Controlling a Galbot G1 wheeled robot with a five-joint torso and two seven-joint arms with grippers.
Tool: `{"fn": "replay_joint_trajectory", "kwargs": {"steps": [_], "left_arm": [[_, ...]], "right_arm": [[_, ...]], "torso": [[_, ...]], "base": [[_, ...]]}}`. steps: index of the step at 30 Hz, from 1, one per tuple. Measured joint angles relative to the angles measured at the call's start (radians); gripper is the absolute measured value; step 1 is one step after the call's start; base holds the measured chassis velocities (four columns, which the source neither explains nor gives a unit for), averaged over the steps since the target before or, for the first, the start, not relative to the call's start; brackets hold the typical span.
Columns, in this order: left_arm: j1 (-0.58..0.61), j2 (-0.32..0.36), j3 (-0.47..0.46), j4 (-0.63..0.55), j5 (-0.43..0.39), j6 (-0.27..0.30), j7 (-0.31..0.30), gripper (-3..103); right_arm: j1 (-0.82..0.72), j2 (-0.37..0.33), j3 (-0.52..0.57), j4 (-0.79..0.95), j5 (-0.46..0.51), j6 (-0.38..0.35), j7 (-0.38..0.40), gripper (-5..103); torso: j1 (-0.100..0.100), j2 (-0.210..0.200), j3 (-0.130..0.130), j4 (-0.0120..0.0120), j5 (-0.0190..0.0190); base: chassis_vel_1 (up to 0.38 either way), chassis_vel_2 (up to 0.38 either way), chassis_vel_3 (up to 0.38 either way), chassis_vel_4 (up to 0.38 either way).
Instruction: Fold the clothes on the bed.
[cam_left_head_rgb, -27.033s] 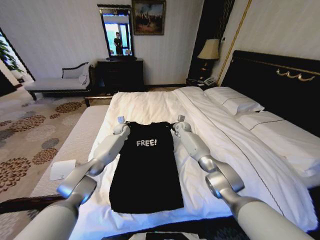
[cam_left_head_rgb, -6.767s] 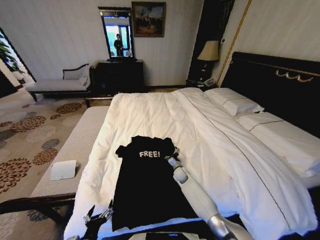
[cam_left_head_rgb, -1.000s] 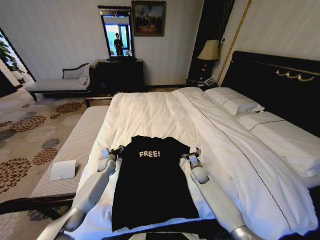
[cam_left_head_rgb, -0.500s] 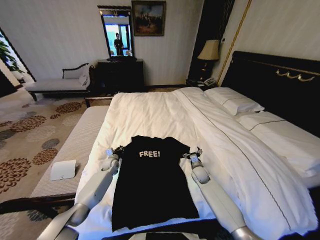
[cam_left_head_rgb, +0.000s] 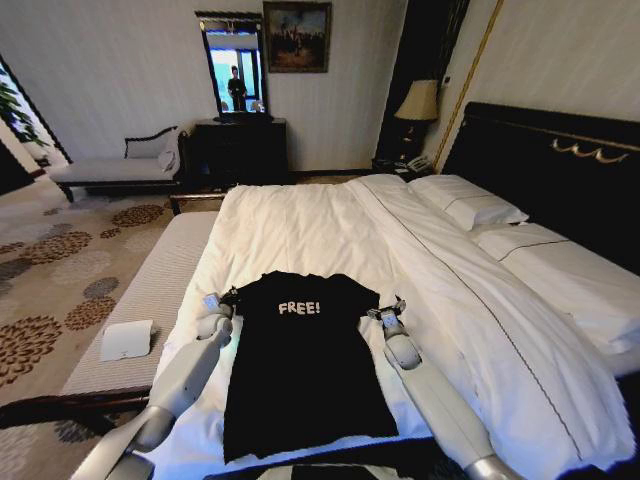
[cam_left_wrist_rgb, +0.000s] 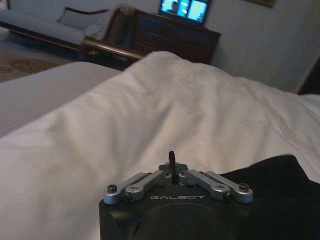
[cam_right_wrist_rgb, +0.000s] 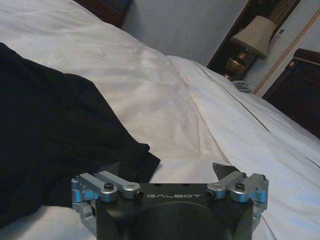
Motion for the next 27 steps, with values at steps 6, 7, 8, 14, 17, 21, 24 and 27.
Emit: {"fn": "replay_joint_trajectory", "kwargs": {"steps": [6,7,8,14,17,21,24,27], "left_arm": [[0.055,0.02,-0.045,-0.016,0.012,-0.044,-0.001,1],[0.058,0.02,-0.051,-0.016,0.014,-0.046,-0.003,1],[0.06,0.02,-0.056,-0.016,0.015,-0.047,-0.007,1],[0.064,0.022,-0.066,-0.016,0.016,-0.039,-0.019,1],[0.074,0.025,-0.07,-0.027,0.013,-0.024,-0.032,1],[0.132,0.048,-0.102,-0.106,0.018,0.008,-0.045,11],[0.177,0.066,-0.13,-0.169,0.032,0.022,-0.052,22],[0.236,0.088,-0.156,-0.26,0.042,0.028,-0.053,27]], "right_arm": [[0.0,-0.004,-0.003,-0.005,-0.001,0.012,-0.009,100],[0.0,-0.005,-0.004,-0.006,-0.001,0.014,-0.01,100],[0.0,-0.005,-0.006,-0.006,-0.001,0.015,-0.011,100],[-0.001,-0.01,-0.005,-0.002,0.009,0.019,-0.011,100],[-0.001,-0.014,0.001,0.001,0.03,0.031,-0.011,100],[0.015,-0.018,0.013,0.013,0.202,0.025,-0.011,100],[0.03,-0.025,0.02,0.026,0.41,-0.031,-0.009,100],[0.052,-0.024,0.039,0.029,0.619,-0.081,-0.005,100]], "torso": [[0.0,0.0,0.0,0.0004,-0.0001],[0.0,0.0,0.0,0.0003,-0.0001],[0.0,0.0,0.0,0.0001,0.0],[0.0,0.0,0.0,0.0,0.0001],[0.0,0.0,0.0,0.0,-0.0001],[0.0,0.0,0.0,-0.0001,0.0001],[0.0,0.0,0.0,-0.0001,-0.0002],[0.0,0.0,0.0,-0.0001,0.0003]], "base": [[0.0,0.0,0.0,0.0],[0.0,0.0,0.0,0.0],[0.0,0.0,0.0,0.0],[0.0,0.0,0.0,0.0],[0.0,0.0,0.0,0.0],[0.0,0.0,0.0,0.0],[0.0,0.0,0.0,0.0],[0.0,0.0,0.0,0.0]]}}
